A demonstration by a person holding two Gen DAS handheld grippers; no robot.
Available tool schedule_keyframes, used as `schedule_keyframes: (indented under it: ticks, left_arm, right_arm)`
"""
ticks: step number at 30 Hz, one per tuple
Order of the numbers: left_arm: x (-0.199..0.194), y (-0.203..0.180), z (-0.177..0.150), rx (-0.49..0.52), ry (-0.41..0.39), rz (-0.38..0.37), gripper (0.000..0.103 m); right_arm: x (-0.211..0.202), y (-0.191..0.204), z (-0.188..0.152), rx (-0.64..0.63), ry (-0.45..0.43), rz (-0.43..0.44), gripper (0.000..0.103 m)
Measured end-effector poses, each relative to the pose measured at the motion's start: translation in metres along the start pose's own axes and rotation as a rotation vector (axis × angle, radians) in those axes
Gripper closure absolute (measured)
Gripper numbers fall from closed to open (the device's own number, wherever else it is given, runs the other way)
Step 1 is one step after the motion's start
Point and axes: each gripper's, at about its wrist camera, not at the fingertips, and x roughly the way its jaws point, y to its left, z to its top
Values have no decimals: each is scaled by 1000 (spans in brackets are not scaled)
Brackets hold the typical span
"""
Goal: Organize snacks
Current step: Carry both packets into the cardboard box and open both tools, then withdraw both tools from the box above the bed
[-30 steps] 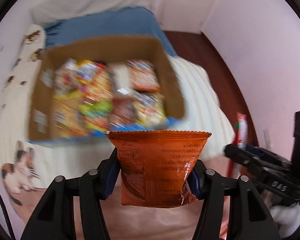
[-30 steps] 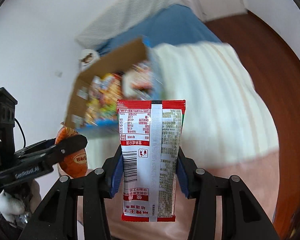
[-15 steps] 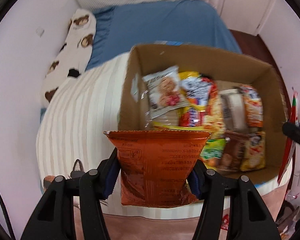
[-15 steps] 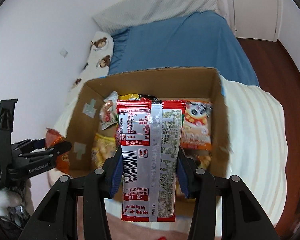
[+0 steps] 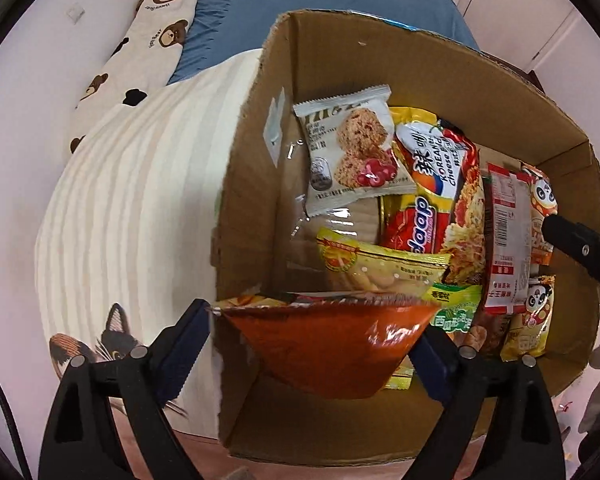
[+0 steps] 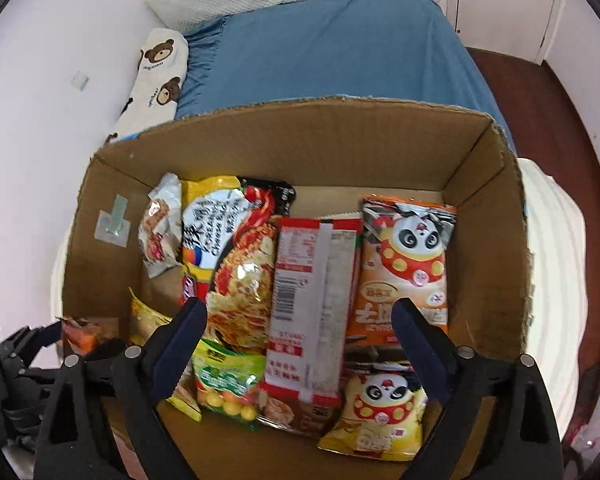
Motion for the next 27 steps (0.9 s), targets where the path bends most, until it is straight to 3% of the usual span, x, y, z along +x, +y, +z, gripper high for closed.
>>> schedule_keyframes:
  ticks: [9,12,18,27]
  left_arm:
    - [-40,-12,-26,-1,-126,9,10]
    - [-57,-16,-43,-6,-178,-15,10]
    - [-86,-37,-82,34,-278,10,10]
    - [-118,-53,-119,40,-354,-39,10]
  right_arm:
    - [-24,-4,-33,-26,-59,-69,6]
    - [-45,1,-50,-51,-93,-80,6]
    - [-89,12,-90,-75,-183,-112,6]
    - [-144,4,-143,-53,-273,-126,6]
